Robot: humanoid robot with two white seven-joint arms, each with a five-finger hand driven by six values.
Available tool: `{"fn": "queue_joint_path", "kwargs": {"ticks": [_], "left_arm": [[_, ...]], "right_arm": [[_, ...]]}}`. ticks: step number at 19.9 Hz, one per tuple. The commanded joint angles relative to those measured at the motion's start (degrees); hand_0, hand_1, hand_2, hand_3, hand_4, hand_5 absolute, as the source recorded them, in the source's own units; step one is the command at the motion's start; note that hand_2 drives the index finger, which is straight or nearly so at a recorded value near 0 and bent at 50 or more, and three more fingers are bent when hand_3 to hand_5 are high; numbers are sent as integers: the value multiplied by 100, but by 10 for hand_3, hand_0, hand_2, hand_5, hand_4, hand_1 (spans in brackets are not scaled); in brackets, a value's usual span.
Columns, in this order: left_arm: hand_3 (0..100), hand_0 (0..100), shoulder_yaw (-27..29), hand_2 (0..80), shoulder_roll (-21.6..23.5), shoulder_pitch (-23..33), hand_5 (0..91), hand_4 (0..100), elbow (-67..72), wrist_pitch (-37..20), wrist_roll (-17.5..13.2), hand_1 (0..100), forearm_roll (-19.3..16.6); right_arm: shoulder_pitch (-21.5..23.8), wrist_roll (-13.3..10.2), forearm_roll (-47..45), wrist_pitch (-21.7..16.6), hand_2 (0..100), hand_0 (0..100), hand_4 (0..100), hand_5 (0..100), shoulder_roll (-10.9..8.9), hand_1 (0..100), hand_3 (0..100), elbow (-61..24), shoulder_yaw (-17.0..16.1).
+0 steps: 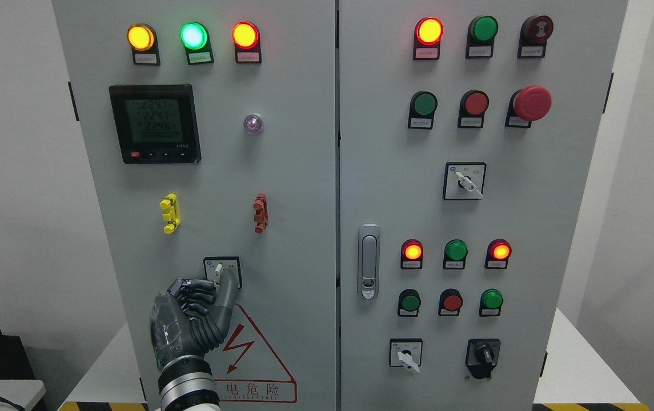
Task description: Turn on light switch 1
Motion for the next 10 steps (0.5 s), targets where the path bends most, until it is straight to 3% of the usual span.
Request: {"fn": "queue_joint_path", "kwargs": {"ticks": [1, 10], "left_arm": [[787, 216, -56, 595, 3, -5, 776, 831, 3, 3, 3, 516, 3], [790, 257, -109, 600, -6, -5, 778, 836, 3, 12, 3, 475, -5]], "right_arm": [[1, -1, -105, -5, 0, 120, 0, 0, 0, 389, 0, 0, 0], [1, -1, -97, -5, 0, 120, 0, 0, 0, 389, 0, 0, 0]]}}
